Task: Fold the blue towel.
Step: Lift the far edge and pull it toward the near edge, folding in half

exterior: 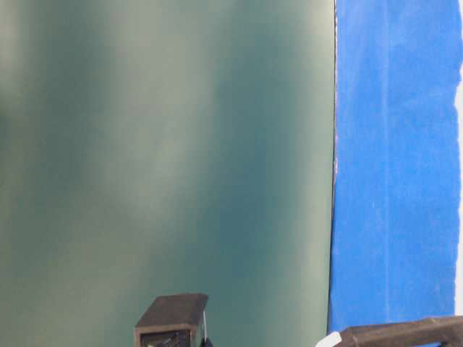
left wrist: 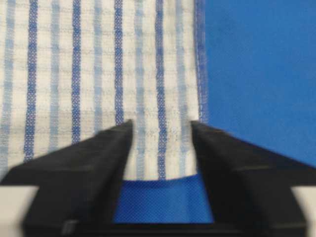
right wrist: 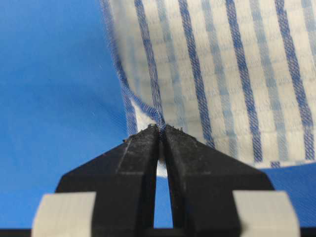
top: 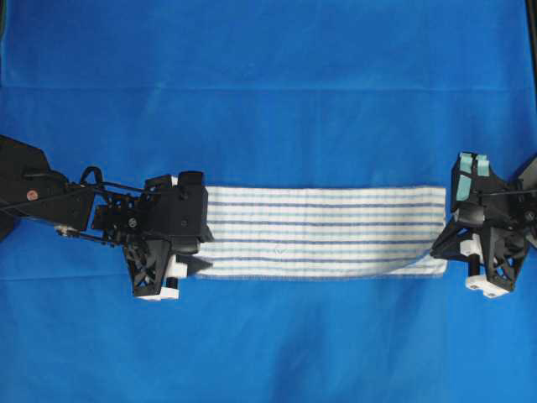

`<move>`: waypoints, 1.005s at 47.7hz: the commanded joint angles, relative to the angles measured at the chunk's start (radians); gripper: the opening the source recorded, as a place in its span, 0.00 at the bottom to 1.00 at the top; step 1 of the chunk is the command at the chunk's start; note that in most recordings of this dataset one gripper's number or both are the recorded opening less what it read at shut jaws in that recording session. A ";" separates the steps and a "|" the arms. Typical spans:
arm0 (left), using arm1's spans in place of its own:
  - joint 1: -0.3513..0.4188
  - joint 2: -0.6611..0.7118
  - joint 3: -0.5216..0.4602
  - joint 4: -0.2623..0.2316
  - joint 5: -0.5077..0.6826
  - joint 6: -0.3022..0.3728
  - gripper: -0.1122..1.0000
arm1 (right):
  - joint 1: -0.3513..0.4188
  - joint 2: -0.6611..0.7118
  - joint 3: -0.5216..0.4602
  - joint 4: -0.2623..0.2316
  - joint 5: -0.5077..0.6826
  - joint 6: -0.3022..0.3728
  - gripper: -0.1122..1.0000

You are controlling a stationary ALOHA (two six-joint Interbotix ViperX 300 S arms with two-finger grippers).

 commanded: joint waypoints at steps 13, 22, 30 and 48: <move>0.064 -0.021 -0.014 0.000 0.000 0.015 0.70 | -0.064 -0.011 -0.020 -0.048 0.006 0.017 0.69; 0.146 -0.025 -0.014 0.002 0.002 0.020 0.70 | -0.221 -0.015 -0.020 -0.137 0.055 0.015 0.65; 0.175 -0.025 -0.009 0.002 0.008 0.021 0.70 | -0.287 -0.012 -0.020 -0.196 0.069 0.017 0.65; 0.216 0.081 -0.009 0.003 -0.011 0.021 0.70 | -0.357 0.103 -0.020 -0.265 0.060 0.015 0.65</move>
